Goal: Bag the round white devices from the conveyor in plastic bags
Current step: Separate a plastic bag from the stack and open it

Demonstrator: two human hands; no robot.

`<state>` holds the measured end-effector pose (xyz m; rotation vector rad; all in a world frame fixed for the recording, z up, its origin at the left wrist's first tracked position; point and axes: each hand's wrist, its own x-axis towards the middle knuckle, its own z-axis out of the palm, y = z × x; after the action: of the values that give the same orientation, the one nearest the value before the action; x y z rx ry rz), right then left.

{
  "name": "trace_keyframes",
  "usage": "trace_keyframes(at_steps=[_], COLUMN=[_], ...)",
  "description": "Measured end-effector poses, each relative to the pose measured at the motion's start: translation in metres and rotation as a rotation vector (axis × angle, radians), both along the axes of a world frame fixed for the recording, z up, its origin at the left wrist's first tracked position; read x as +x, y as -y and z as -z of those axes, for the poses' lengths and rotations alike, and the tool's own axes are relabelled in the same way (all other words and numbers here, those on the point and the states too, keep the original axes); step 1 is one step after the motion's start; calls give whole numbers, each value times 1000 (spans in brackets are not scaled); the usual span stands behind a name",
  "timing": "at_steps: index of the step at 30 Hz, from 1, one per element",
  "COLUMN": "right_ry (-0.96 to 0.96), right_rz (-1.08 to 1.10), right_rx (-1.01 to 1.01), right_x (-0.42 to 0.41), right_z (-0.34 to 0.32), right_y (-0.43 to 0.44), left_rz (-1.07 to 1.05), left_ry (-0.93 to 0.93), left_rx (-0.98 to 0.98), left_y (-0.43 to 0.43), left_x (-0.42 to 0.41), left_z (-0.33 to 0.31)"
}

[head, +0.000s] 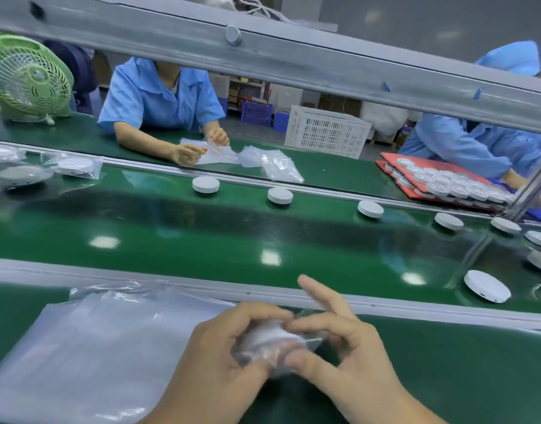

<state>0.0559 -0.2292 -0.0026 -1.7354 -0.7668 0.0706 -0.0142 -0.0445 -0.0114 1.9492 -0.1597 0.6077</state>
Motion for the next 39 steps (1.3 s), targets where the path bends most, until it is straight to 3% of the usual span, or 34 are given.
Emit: trace_keyframes(at_steps=[2,5,7,10,13,15,16,18,20,25,31,33,35,37,39], right_ry=[-211,-198,-202,-132,63,181,150,2,-43,68,122,158,169,12,-141], right_rz=[-149,-42,96,337,600,690,700,589,460,530,550,666,816,892,842], right_rx=[15,-88,-118,-170,-208,-371,-469,-711,-871,-705,-718,-791,-1046,-1232,-1158], right_x=[7,35,72,142,207,245,260,278,280,261,214,205,200,196,193], right_z=[-3,-13,-23,-37,-42,-37,-32,-19,-10,-11,-6,-6,-4,-4,-2], right_y=[-7,-20,-25,-31,-44,-52,-55,-60,-62,-27,83,123,163,197,222], left_rz=[-63,-63,-157,-157,18,110,92,-42,-46,33,10,1,-8,-31,-47], left_ry=[55,-46,-104,-169,-239,-217,-240,-167,-149,-43,-25,-30,-44,-44,-58], left_rx=[-89,-143,77,629,776,896,943,934,870,847,800,791,790,785,785], left_y=[0,-6,-17,-36,-48,-51,-53,-53,-53,-52,-31,-27,-24,-25,-25], left_x=[2,8,11,16,21,26,28,28,25,25,16,14,12,12,12], left_z=[1,-4,-4,-11,-12,-11,-11,-11,-3,7,11,14,16,18,21])
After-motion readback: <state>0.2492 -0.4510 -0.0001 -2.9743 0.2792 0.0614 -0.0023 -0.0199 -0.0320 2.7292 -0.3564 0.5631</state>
